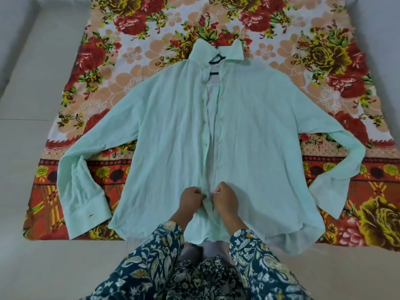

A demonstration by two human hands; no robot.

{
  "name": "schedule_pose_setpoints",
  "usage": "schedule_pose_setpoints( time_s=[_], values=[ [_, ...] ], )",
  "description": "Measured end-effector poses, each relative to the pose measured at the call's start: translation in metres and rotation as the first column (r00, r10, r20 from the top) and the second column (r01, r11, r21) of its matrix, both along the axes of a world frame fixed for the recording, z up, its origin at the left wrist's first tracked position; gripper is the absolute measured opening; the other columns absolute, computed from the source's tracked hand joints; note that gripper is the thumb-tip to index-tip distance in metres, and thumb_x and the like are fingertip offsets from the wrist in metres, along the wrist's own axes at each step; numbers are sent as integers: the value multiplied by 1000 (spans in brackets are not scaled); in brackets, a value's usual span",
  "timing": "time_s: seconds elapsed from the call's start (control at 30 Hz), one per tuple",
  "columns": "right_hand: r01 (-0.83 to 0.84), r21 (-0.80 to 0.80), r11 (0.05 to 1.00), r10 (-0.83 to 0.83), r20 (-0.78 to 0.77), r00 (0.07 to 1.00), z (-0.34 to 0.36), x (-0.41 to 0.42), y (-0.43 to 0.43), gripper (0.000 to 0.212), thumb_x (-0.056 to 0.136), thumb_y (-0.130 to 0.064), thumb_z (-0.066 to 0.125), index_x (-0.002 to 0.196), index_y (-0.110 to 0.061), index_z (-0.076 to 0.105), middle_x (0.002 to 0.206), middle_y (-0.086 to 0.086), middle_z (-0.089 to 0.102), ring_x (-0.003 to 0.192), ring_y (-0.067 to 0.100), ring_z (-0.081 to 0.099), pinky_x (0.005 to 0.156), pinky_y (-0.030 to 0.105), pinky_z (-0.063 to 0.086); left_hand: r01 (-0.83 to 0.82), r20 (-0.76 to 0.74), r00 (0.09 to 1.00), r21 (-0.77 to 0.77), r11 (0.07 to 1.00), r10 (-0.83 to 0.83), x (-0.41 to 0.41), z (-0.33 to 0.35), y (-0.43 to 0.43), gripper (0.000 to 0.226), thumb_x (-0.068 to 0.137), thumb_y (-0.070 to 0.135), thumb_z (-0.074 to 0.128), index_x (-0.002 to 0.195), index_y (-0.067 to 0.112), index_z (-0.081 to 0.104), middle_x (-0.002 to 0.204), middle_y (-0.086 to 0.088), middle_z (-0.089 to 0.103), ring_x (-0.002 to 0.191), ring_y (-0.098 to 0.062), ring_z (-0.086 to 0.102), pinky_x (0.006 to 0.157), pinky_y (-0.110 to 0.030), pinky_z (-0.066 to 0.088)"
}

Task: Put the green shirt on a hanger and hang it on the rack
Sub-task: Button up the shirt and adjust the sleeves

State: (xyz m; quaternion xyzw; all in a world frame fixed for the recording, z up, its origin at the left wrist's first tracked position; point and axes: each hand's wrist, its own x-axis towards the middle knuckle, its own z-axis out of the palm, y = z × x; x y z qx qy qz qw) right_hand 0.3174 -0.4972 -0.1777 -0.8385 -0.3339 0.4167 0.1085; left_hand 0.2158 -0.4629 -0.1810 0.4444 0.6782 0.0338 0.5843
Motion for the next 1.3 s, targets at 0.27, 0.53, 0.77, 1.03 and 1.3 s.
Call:
schedule_pose_setpoints(
  time_s=[0.27, 0.53, 0.77, 1.03, 1.3],
  values=[
    [228, 125, 965, -198, -218, 956, 11, 6, -8, 18, 81, -4, 55, 67, -15, 63, 70, 0, 60, 74, 21, 57, 70, 34, 48, -143, 185, 972, -16, 990, 144, -4, 7, -7, 23, 82, 0, 60, 61, 4, 52, 68, -14, 53, 66, -23, 51, 64, -33, 45],
    [149, 68, 987, -133, -190, 973, 23, 15, -2, 29, 78, -6, 59, 52, -18, 54, 64, 7, 61, 66, 24, 57, 70, 39, 54, -91, 229, 970, 10, 996, 86, 5, 27, -8, 22, 84, -2, 55, 65, 8, 61, 64, -7, 58, 64, -19, 56, 72, -29, 51],
    [178, 64, 982, -148, -332, 932, 22, 27, -7, 25, 78, -9, 62, 79, 16, 63, 82, 35, 65, 64, 22, 51, 62, 35, 43, -52, 314, 948, -12, 999, 54, 2, 38, -8, 20, 85, -8, 51, 75, 5, 60, 71, -9, 66, 68, -19, 65, 68, -21, 56],
    [127, 45, 991, -112, -251, 962, 23, 30, -6, 15, 76, -1, 56, 62, 5, 57, 64, 22, 48, 63, 18, 43, 56, 27, 32, 97, 186, 977, 40, 995, -102, 16, 34, 3, 21, 82, -7, 58, 67, 6, 51, 63, -12, 62, 41, -2, 59, 47, -13, 48],
    [80, 46, 996, -67, -229, 971, 12, 48, 3, 18, 86, -8, 52, 84, -3, 69, 79, 8, 62, 73, 20, 54, 64, 25, 37, 280, -103, 957, 106, 954, -270, 32, 30, 18, 22, 87, 19, 60, 70, 14, 47, 68, 1, 52, 59, -11, 51, 53, -18, 40]
  ],
)
